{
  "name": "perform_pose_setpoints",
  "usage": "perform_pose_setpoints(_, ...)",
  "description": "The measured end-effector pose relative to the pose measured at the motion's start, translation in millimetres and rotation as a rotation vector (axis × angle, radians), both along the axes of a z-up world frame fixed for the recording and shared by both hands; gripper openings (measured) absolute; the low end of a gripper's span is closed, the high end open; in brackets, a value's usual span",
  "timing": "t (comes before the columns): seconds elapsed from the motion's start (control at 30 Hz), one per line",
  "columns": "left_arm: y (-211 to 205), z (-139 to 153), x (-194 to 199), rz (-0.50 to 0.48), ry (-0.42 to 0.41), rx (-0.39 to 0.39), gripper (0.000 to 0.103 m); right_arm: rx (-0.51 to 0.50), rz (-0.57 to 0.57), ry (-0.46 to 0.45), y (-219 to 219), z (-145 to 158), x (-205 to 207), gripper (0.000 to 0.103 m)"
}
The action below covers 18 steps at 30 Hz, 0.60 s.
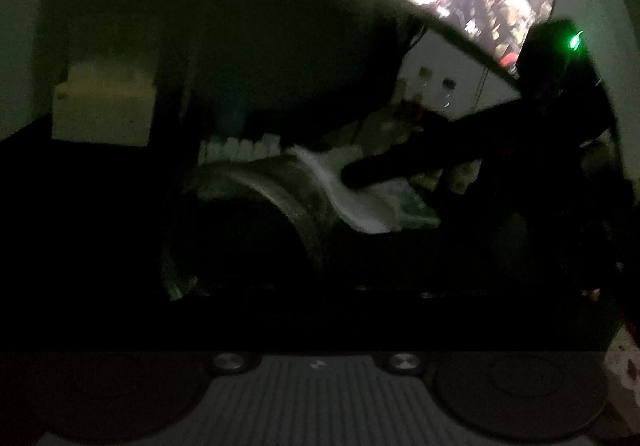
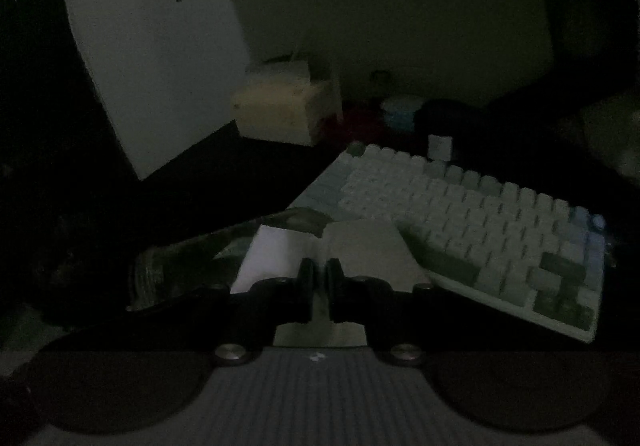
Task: Clean container
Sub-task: 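Rub the tissue around the jar rim with the right gripper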
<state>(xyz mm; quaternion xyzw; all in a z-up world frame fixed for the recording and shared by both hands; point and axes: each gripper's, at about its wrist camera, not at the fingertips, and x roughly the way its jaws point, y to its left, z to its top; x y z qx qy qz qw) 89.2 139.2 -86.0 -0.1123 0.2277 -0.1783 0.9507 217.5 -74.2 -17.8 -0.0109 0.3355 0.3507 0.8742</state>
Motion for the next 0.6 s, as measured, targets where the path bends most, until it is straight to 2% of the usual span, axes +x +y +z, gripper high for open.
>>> perform_pose_setpoints(0.1, -0.4, 2.1, -5.1, -0.082, -0.046, -0.063, 0.008, 0.022, 0.0, -0.015, -10.4, 5.7, -10.5, 0.008)
perform_pose_setpoints(0.2, -1.5, 2.5, -8.1, -0.18, -0.045, -0.141, 0.008, 0.051, 0.021, -0.015, -19.4, 10.5, -24.8, 0.008)
perform_pose_setpoints(0.27, -1.3, 1.3, -9.1, -0.259, -0.032, -0.221, 0.008, 0.098, 0.02, 0.016, -27.2, 11.4, -33.5, 0.008)
perform_pose_setpoints(0.33, -6.8, 1.2, -11.0, -0.307, -0.038, -0.24, 0.009, 0.149, 0.033, 0.058, -33.7, 11.7, -41.8, 0.008)
perform_pose_setpoints(0.43, -23.0, 4.3, -23.8, -0.281, -0.112, -0.115, 0.013, 0.137, 0.065, 0.044, -33.0, 12.0, -54.4, 0.008)
perform_pose_setpoints(0.47, -28.2, 5.5, -27.9, -0.275, -0.127, -0.066, 0.019, 0.14, 0.081, 0.052, -31.6, 9.4, -54.6, 0.008)
perform_pose_setpoints(0.57, -37.7, 5.3, -28.7, -0.273, -0.08, 0.001, 0.038, 0.13, 0.112, 0.048, -27.0, 5.4, -55.8, 0.008)
perform_pose_setpoints(0.6, -40.1, 3.7, -26.3, -0.258, -0.047, 0.016, 0.038, 0.111, 0.117, 0.037, -24.7, 7.0, -56.0, 0.008)
